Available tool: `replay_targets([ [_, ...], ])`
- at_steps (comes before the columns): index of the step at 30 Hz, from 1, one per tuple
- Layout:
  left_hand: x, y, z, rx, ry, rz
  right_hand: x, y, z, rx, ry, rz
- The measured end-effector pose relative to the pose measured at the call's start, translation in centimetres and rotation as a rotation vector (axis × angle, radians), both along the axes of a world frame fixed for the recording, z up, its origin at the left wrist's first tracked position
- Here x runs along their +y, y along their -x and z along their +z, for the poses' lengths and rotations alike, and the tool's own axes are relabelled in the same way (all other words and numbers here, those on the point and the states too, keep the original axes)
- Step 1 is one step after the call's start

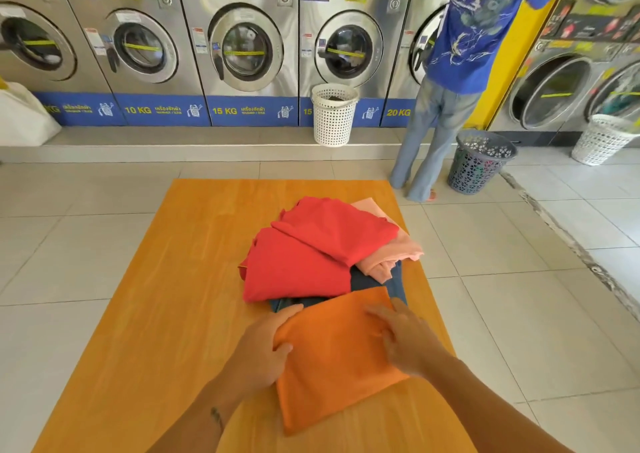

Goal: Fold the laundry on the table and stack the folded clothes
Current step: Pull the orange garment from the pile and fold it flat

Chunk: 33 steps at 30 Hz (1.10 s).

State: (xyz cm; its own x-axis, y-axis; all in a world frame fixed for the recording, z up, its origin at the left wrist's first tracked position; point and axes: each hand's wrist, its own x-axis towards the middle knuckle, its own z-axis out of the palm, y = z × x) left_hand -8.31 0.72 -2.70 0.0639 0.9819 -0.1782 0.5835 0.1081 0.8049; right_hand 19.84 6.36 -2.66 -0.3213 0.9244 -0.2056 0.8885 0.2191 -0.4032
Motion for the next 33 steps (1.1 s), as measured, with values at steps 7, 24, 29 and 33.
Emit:
replay_targets([
  [7,-2.6,-0.8,1.6,-0.263,-0.100,0.374,-1.6,1.1,0.2,0.320,-0.050,-0.083],
  [24,4.9,17.9,5.4,-0.331,-0.114,0.504,7.4,18.9,4.1,0.513,-0.205,-0.027],
  [29,12.5,26.4,3.1,-0.217,-0.121,0.406,13.4,26.8,2.8,0.448,-0.113,-0.111],
  [33,19.5,31.0,1.7,-0.169,-0.106,0.329,18.9,31.5,2.0,0.424,-0.079,-0.183],
])
